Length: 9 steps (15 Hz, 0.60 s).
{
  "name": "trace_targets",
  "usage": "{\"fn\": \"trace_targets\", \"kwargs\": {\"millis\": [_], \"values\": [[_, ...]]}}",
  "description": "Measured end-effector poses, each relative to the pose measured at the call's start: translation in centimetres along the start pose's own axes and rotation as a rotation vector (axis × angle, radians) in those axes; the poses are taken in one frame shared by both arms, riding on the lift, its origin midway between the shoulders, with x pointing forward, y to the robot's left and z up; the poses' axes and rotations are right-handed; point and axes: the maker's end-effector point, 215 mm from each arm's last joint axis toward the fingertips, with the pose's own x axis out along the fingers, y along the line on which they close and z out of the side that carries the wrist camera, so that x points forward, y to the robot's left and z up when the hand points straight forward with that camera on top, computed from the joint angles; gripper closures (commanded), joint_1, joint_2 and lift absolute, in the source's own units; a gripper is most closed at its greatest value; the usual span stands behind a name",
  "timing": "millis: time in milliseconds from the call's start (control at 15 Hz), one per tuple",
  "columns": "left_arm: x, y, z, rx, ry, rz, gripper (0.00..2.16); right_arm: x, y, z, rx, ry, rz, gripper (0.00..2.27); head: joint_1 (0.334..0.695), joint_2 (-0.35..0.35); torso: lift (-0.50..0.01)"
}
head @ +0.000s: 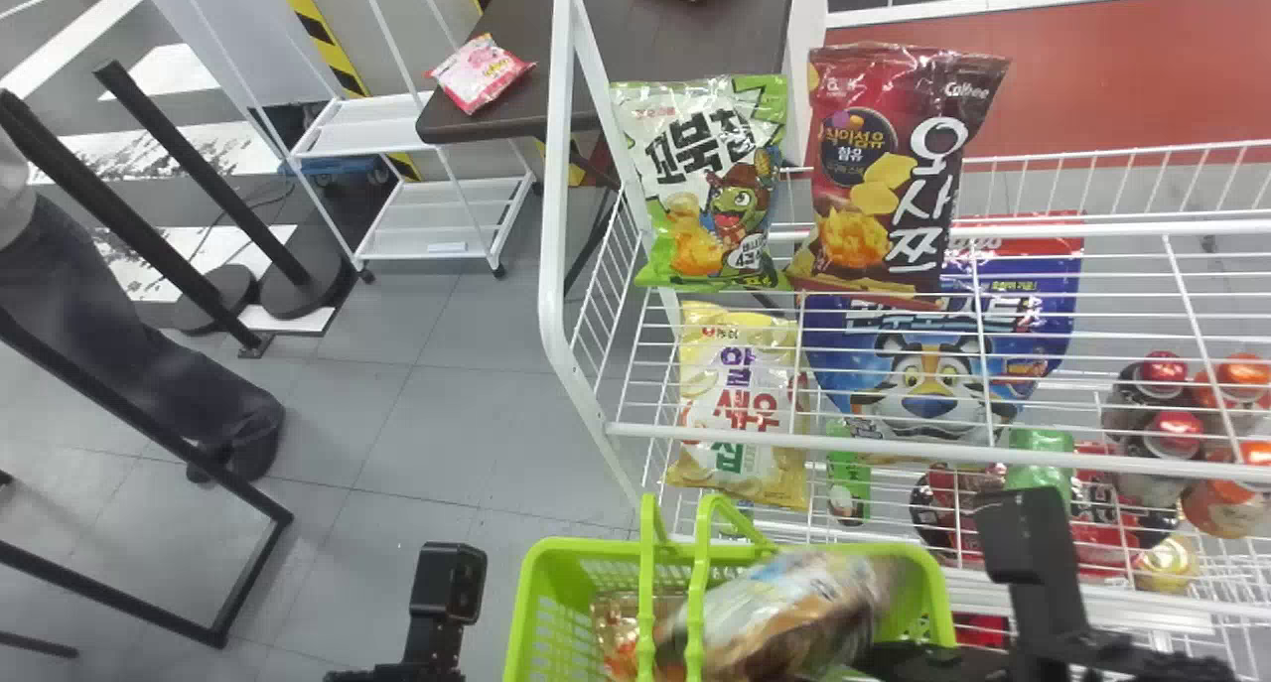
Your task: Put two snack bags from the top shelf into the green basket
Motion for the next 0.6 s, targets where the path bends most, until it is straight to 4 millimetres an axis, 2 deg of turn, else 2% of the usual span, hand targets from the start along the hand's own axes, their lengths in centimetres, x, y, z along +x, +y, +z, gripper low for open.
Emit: {"fn": "trace_targets", "kwargs": {"millis": [200, 467, 600], "values": [[0.0, 0.0, 0.0, 0.000, 0.001, -0.001, 2.15, 0.4, 0.2, 0.4, -0.001, -0.022, 0.020, 0.07, 0.695, 0.350, -0.001], [0.0, 0.1, 0.0, 0.005, -0.001, -0.001, 2.15, -4.4, 1.3, 5.1, -0.119, -0.156, -0.030, 0.06, 0.695, 0.350, -0.001], [0.0, 0.2, 0.1, 0.007, -0.002, -0.001, 2.15, -6.7, 0.4, 7.4, -0.183, -0.232, -0.087, 0.06, 0.695, 0.350, -0.001]]}}
